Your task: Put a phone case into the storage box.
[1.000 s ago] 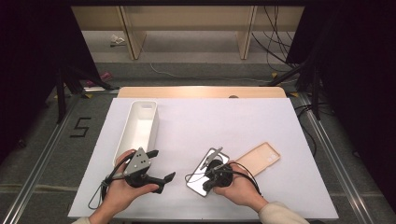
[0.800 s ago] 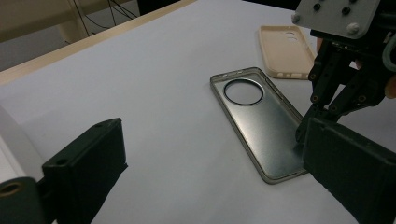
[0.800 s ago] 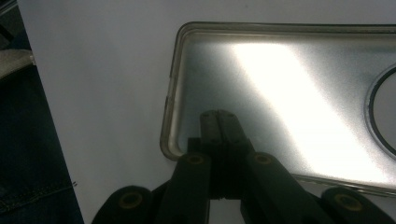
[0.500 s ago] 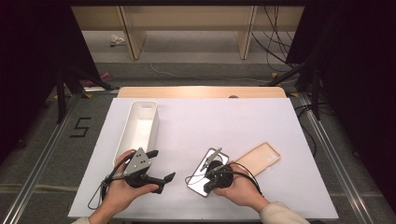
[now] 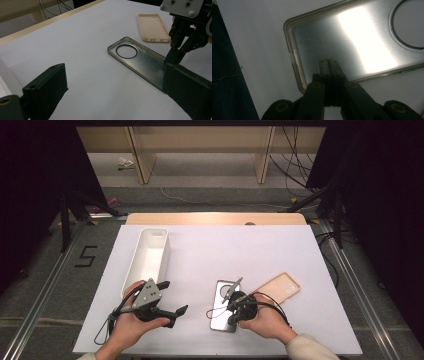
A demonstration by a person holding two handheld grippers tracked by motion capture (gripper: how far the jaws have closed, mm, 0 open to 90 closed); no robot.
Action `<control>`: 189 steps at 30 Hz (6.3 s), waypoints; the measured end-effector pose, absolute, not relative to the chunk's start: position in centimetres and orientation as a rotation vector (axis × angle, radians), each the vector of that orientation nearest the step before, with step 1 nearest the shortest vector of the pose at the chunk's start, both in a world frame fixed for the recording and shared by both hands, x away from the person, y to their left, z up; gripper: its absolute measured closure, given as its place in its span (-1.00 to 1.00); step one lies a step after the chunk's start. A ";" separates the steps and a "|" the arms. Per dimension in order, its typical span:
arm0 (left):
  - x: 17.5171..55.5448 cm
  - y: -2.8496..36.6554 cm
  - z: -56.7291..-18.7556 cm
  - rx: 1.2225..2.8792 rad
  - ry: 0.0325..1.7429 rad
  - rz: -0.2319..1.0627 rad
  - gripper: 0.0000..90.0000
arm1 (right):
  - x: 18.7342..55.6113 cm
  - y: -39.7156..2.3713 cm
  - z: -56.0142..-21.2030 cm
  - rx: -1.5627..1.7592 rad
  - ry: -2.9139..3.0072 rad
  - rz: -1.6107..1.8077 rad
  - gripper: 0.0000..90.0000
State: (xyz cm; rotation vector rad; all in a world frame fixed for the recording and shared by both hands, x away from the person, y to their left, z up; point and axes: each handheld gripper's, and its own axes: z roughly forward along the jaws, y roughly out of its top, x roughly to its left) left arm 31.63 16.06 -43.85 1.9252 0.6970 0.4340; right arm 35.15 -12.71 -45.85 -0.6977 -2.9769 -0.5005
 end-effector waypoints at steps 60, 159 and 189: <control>31.8 16.1 -44.0 1.934 0.699 0.433 -0.88 | 32.9 -13.9 -40.8 -0.482 -3.191 -0.760 -0.58; 31.8 15.9 -44.0 1.914 0.704 0.424 -0.85 | 32.9 -11.3 -42.3 -0.227 -3.154 -0.592 0.99; 40.6 9.6 -39.4 1.954 0.944 0.204 -0.49 | 33.2 -13.0 -40.2 -0.283 -3.085 -1.053 0.99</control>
